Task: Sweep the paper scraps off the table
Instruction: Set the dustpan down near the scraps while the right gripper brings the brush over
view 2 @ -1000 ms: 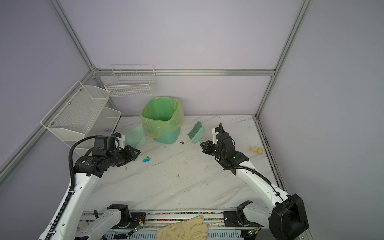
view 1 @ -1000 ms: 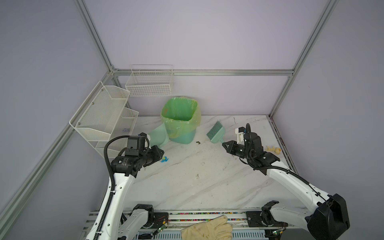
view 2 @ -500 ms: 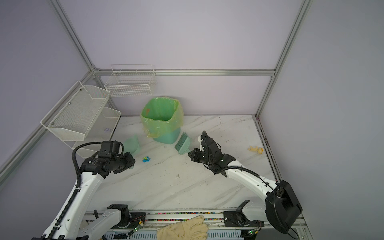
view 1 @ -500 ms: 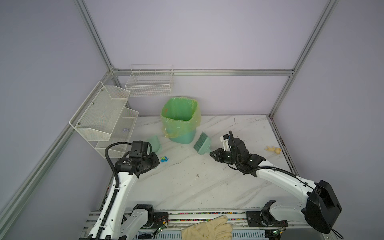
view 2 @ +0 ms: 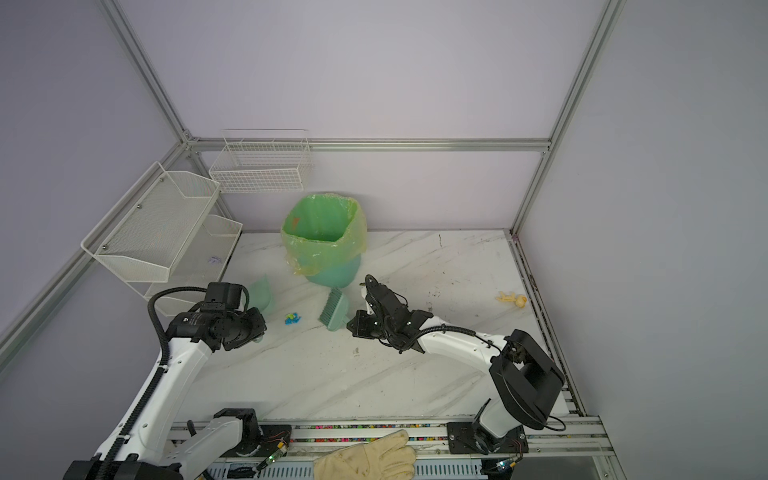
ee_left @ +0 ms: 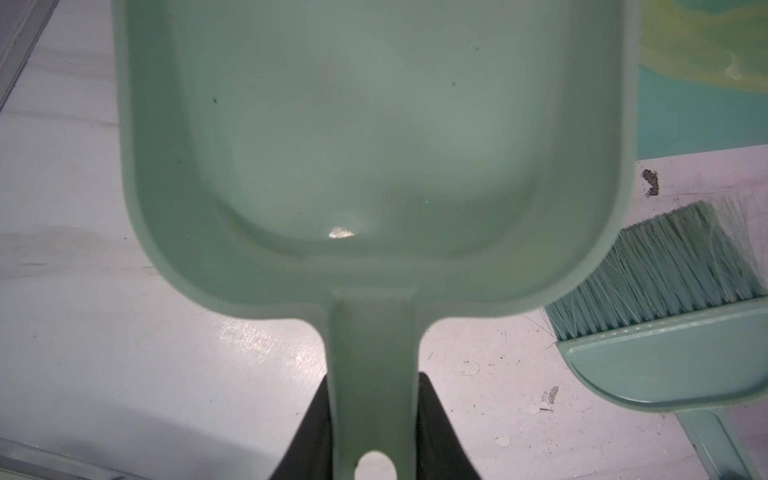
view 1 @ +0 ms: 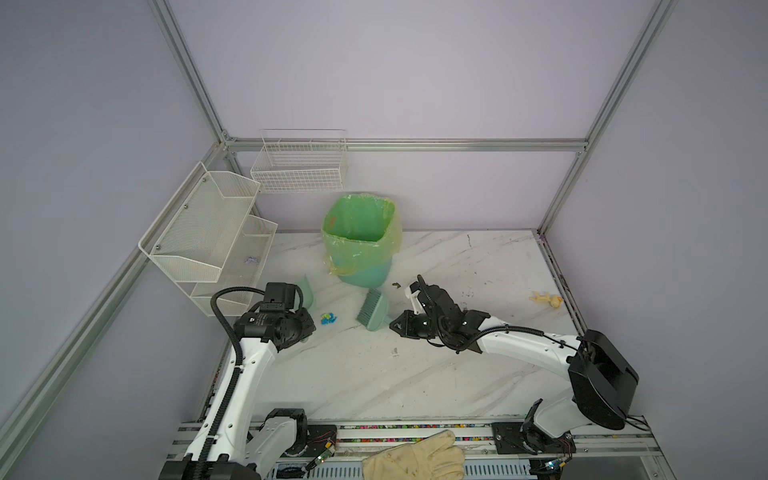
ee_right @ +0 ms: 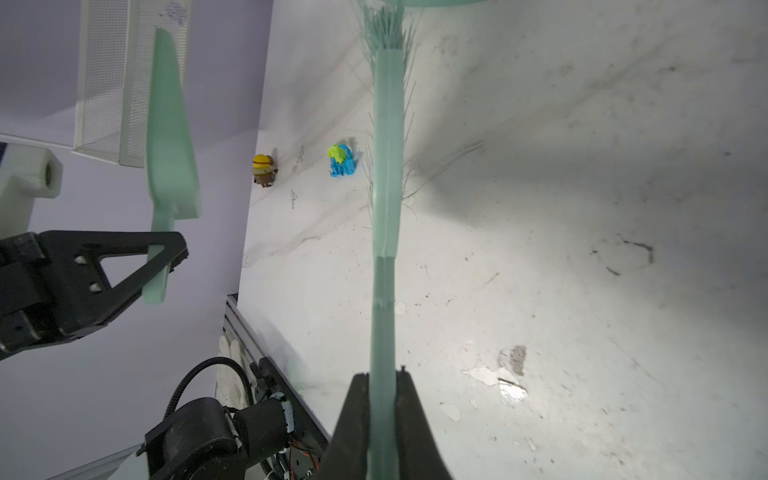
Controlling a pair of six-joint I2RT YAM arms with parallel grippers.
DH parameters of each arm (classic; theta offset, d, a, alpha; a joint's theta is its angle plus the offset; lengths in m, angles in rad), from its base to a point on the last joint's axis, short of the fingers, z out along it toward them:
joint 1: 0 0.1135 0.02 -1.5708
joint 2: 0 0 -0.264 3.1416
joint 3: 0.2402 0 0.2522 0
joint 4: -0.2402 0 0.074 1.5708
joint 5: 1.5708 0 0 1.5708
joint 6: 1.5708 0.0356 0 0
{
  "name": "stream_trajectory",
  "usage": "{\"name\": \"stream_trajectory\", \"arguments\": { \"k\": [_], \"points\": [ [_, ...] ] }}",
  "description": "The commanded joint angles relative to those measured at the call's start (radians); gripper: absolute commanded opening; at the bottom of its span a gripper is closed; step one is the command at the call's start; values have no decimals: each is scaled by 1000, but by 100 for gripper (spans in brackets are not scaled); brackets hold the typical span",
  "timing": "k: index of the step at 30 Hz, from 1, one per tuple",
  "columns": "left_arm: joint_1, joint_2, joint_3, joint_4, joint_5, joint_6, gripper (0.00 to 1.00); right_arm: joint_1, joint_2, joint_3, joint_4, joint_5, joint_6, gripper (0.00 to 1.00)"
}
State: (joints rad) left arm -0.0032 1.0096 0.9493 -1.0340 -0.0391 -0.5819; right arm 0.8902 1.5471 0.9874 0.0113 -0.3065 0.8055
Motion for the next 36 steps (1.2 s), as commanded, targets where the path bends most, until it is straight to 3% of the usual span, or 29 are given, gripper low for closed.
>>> {"name": "stream_trajectory", "arguments": {
  "k": [1, 23, 29, 36],
  "points": [
    [27, 7, -12, 16, -9, 32, 0, 25, 32, 73, 74, -5, 23, 0],
    [54, 10, -23, 29, 23, 38, 0, 119, 502, 508, 25, -140, 70, 0],
    [54, 23, -26, 32, 53, 39, 0, 105, 551, 495, 31, -199, 102, 0],
    [50, 40, -21, 31, 89, 60, 0, 54, 499, 375, 38, -206, 118, 0]
  ]
}}
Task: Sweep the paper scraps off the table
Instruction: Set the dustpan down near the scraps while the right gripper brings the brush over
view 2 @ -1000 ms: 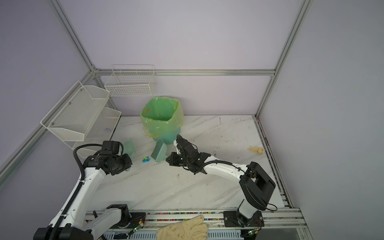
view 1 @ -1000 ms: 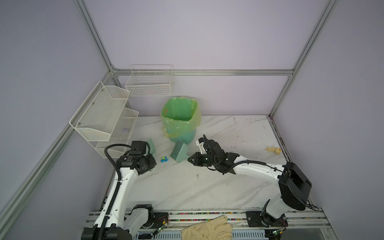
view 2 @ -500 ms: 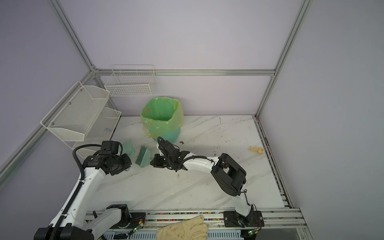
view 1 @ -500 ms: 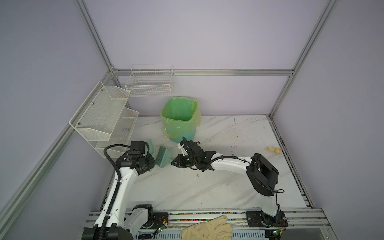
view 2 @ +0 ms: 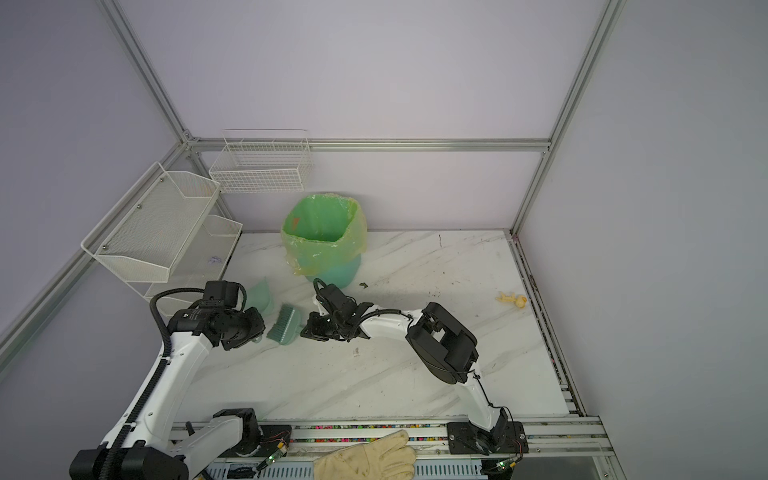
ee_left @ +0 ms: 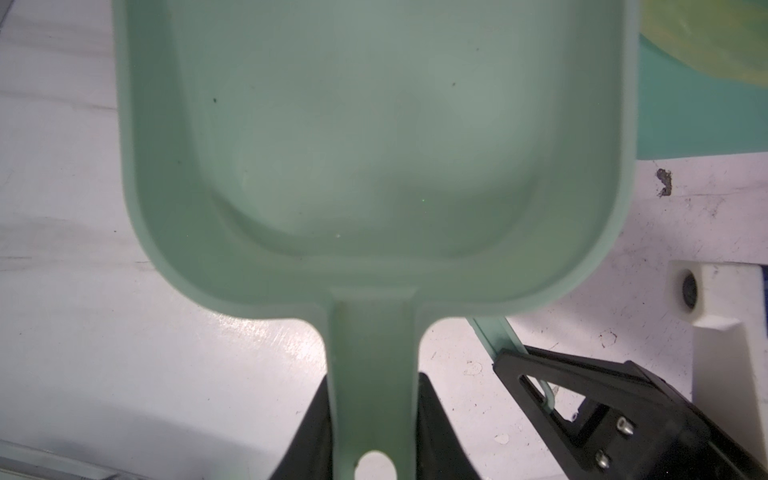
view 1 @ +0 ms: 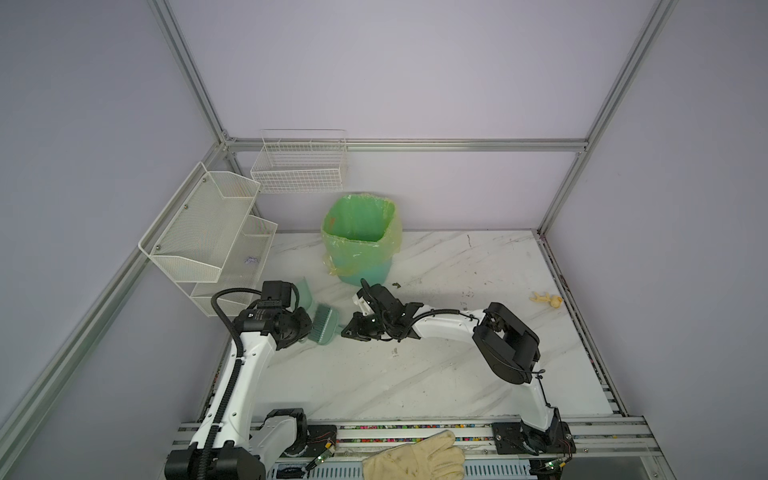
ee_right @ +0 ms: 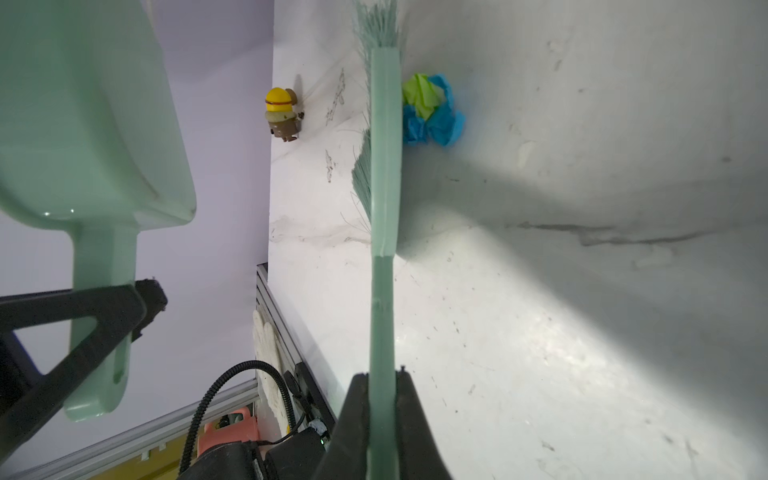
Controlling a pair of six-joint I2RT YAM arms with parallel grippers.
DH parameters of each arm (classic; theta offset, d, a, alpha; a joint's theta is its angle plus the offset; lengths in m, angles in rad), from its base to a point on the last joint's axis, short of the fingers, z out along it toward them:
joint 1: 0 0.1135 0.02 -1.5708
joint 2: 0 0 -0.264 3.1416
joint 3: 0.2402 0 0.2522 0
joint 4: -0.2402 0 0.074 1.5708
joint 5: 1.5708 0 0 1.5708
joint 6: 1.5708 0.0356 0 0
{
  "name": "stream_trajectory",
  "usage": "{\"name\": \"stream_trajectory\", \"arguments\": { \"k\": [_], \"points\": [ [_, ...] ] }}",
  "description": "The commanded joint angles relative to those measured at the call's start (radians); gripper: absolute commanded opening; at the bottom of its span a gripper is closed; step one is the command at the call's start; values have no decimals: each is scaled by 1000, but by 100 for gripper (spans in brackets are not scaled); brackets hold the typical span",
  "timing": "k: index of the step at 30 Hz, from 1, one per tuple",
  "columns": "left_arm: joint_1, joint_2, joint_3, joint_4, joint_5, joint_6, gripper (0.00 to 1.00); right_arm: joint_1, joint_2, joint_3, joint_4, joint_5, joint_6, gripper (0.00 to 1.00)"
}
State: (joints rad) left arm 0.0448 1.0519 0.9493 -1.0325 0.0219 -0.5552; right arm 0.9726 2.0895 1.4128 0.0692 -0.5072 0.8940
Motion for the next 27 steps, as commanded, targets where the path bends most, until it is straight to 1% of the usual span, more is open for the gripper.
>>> {"name": "stream_trajectory", "arguments": {
  "k": [1, 4, 7, 10, 13, 16, 18, 21, 24, 27],
  "points": [
    [-2, -4, -21, 29, 31, 32, 0, -37, -56, -70, -20, -5, 31, 0],
    [-27, -9, -23, 32, 30, 24, 0, -67, -107, -149, -30, -6, 31, 0],
    [-74, -5, -31, 46, 50, 4, 0, -110, -174, -258, -37, -23, 31, 0],
    [-149, 12, -38, 54, 33, -19, 0, -147, -257, -363, -67, -29, 25, 0],
    [-238, 23, -37, 63, -15, -57, 0, -177, -354, -442, -142, -17, -2, 0],
    [-332, 25, -42, 92, -33, -105, 0, -196, -456, -503, -212, -9, -6, 0],
    [-400, 29, -45, 108, -37, -134, 0, -205, -518, -520, -261, -15, -5, 0],
    [-494, 44, -41, 110, -77, -149, 0, -215, -594, -516, -319, -16, -1, 0],
    [-561, 64, -44, 111, -114, -168, 0, -228, -641, -495, -336, -28, 2, 0],
    [-613, 83, -44, 111, -148, -191, 0, -242, -650, -462, -352, -39, -6, 0]
  ]
}}
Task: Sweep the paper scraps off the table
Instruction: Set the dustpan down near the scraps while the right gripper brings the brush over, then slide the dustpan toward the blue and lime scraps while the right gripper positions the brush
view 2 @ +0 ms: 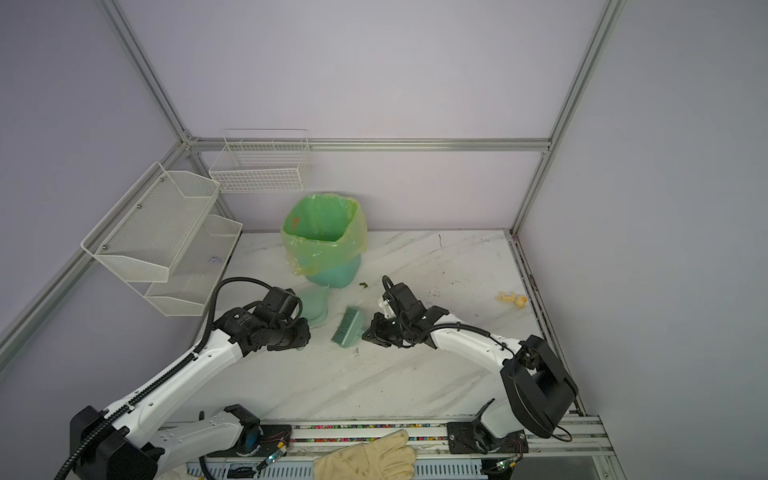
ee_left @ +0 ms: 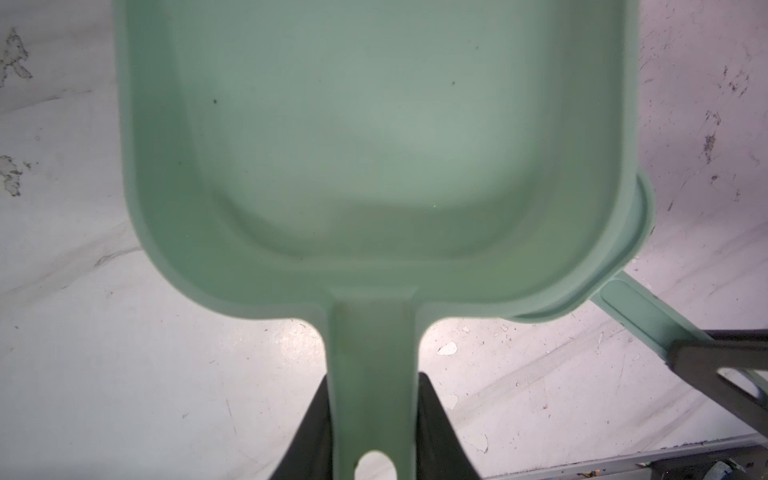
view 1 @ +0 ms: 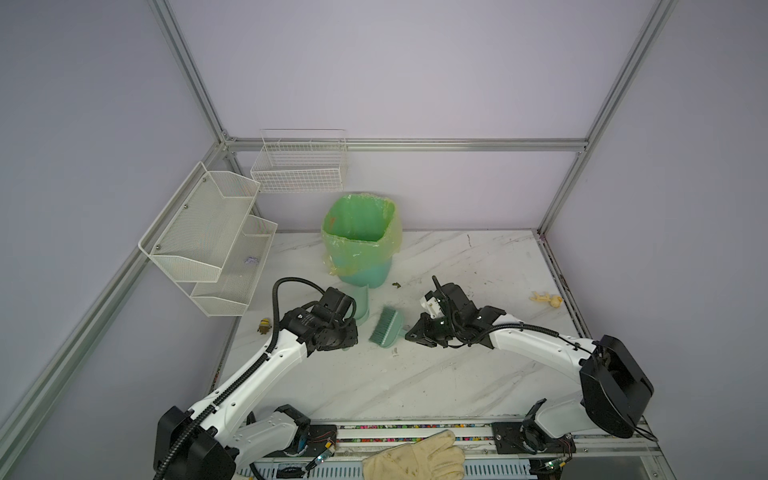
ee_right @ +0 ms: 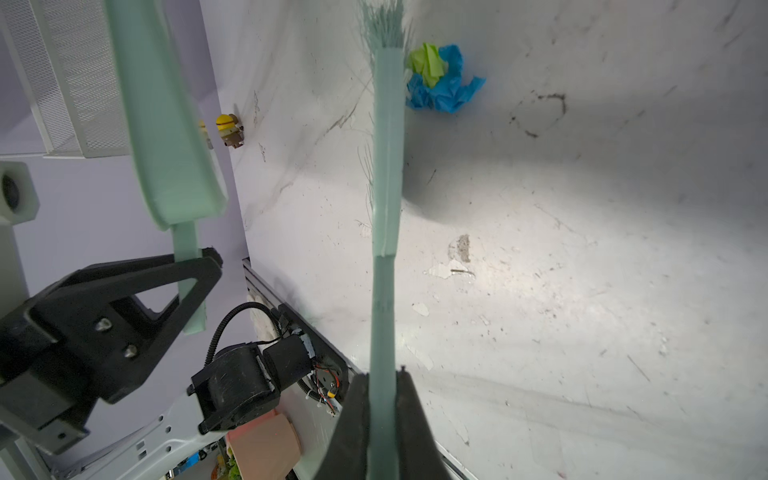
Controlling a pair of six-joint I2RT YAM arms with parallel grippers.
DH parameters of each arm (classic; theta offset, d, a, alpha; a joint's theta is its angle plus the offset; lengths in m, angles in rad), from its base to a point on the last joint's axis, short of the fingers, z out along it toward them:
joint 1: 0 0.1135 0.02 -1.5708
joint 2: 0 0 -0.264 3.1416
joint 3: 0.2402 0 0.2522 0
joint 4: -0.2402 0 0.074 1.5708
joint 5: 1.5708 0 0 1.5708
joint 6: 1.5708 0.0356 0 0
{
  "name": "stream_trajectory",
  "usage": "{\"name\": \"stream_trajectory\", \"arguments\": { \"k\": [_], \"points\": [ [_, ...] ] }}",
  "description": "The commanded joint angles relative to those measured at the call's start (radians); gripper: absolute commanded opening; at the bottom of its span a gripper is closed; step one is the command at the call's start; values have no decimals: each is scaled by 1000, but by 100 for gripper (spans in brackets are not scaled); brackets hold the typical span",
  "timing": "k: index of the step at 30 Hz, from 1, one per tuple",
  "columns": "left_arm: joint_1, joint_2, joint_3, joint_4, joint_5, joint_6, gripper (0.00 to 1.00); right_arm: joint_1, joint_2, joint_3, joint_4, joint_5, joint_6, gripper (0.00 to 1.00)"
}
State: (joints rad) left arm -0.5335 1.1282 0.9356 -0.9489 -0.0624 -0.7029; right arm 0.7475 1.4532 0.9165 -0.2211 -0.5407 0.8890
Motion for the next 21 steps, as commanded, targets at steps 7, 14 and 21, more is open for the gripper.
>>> {"name": "stream_trajectory", "arguments": {
  "k": [7, 14, 21],
  "points": [
    [-117, 4, -42, 24, -102, -74, 0, -64, -10, 113, -138, 7, -61, 0],
    [-163, -12, -73, 14, -106, -96, 0, -123, 13, 278, -314, 100, -191, 0],
    [-256, 23, -93, 25, -128, -156, 0, -154, 63, 394, -484, 273, -299, 0]
  ]
}}
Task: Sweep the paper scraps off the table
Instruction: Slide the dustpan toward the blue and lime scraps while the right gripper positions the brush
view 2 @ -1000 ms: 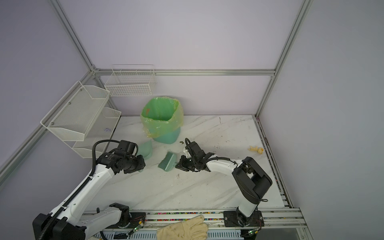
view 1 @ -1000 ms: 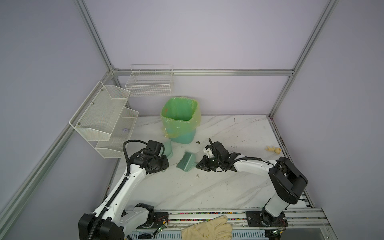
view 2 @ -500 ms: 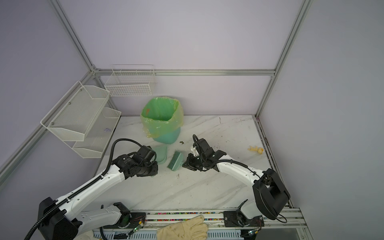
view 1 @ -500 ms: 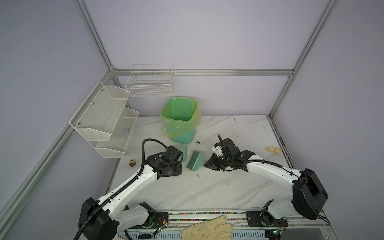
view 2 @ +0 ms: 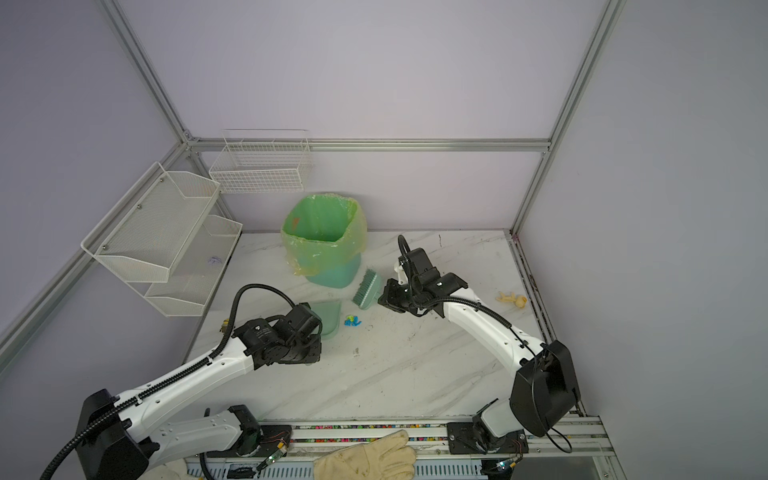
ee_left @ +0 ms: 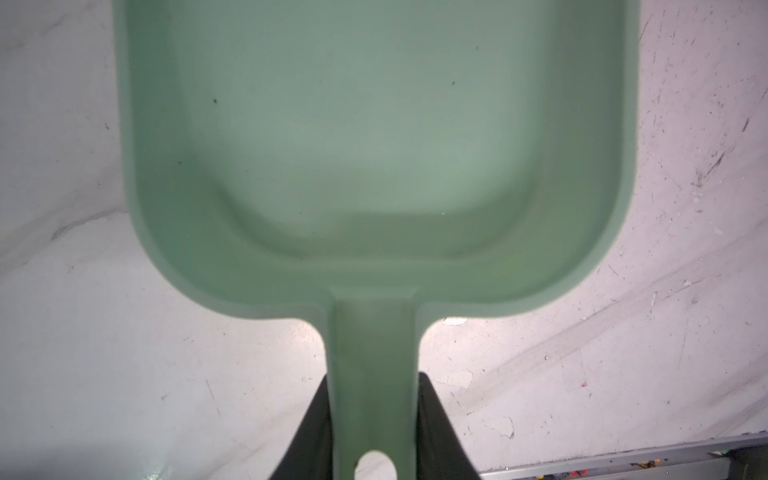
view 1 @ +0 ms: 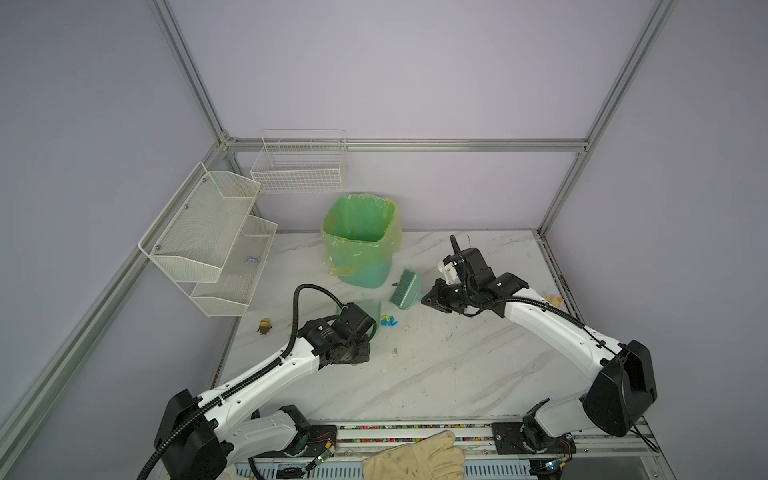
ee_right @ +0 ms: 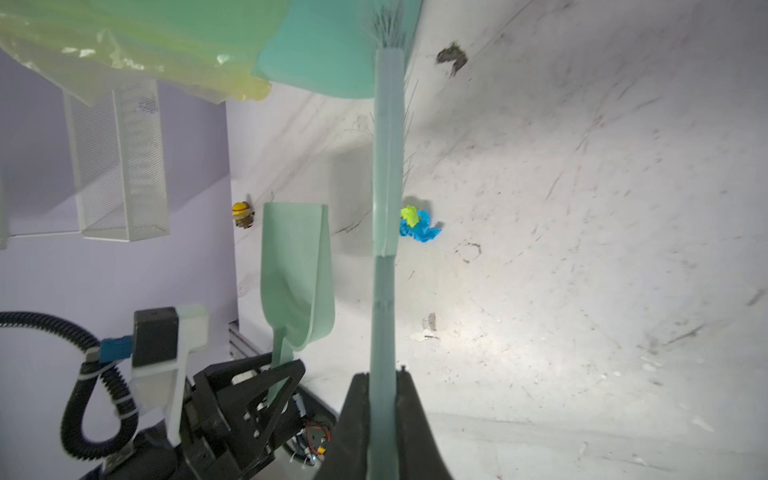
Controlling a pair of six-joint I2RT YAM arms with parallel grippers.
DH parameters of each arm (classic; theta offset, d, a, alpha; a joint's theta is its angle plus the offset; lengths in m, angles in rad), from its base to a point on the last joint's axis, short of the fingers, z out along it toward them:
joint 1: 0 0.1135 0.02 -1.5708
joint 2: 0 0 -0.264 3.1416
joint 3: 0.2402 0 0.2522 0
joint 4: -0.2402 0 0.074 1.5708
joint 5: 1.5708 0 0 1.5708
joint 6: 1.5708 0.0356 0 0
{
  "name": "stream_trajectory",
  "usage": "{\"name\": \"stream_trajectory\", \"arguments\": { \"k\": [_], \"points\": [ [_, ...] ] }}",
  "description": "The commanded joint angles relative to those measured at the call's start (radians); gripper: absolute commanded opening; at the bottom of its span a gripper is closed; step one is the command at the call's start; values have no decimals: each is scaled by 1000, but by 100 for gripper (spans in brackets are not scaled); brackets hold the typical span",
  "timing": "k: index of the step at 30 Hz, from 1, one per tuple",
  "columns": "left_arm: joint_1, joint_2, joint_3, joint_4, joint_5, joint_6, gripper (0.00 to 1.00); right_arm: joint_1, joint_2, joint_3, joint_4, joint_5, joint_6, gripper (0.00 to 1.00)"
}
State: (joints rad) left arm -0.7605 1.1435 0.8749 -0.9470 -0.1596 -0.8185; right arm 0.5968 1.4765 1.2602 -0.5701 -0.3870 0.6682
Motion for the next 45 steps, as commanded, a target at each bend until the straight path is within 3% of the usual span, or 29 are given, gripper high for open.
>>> {"name": "stream_trajectory", "arguments": {
  "k": [1, 11, 20, 31, 45],
  "points": [
    [-42, 18, -28, 22, -35, -43, 0, -3, 55, 69, -157, 139, -97, 0],
    [-139, 75, -20, 27, -54, -106, 0, -3, 105, 114, -193, 206, -171, 0],
    [-232, 97, -37, 46, 20, -153, 0, -3, 123, 127, -183, 204, -205, 0],
    [-252, 170, -51, 104, 47, -164, 0, 6, 117, 148, -134, 227, -208, 0],
    [-252, 216, -59, 136, 68, -169, 0, 47, 180, 164, -30, 164, -198, 0]
  ]
}}
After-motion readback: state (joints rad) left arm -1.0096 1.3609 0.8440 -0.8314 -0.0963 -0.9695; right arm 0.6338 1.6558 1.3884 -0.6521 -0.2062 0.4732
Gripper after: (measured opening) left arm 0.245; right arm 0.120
